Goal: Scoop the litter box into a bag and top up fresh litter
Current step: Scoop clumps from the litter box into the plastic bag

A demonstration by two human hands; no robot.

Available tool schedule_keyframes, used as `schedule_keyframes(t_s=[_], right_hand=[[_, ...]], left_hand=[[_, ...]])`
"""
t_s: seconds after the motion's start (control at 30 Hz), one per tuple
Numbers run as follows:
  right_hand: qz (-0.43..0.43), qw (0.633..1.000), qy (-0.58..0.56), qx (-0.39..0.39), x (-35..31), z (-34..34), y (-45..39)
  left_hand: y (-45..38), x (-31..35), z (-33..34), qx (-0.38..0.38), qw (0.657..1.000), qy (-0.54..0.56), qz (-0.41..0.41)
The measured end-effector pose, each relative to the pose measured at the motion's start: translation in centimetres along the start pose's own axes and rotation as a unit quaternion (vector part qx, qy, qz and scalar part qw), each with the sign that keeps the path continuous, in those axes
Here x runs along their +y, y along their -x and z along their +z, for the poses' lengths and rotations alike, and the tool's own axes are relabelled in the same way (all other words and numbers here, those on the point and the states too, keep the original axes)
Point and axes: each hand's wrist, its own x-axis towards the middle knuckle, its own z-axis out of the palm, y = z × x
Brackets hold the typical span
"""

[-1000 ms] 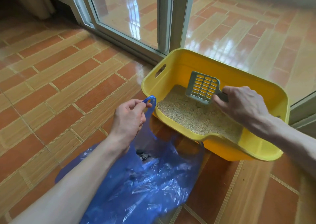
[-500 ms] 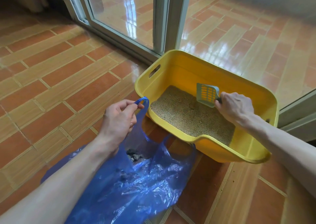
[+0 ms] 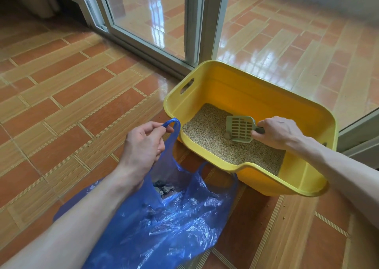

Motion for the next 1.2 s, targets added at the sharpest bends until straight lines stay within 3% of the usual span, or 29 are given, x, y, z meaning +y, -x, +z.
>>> schedule_keyframes(t_s=[0.4,0.63,0.77,1.2], right_hand=[[-0.06,0.988,-0.099,-0.102,-3.2,0.9,0.1],[-0.037,0.947,-0.259,-0.19,-4.1,0.5,0.6],[-0.029,0.936,-0.29,-0.199,-3.8,0.8,0.7],[0.059,0.849,-0.482,-0.209,-3.3,-0.2,1.7]], left_hand=[[0.1,0.2,0.2,-0.001,1.0,-0.003,-0.001],[0.0,0.1,0.3,0.0,1.0,0.006,-0.005],[0.0,0.1,0.3,-0.002,1.0,0.004,-0.004],[0.4,0.1,0.7,-0.008,1.0,-0.005,-0.004]])
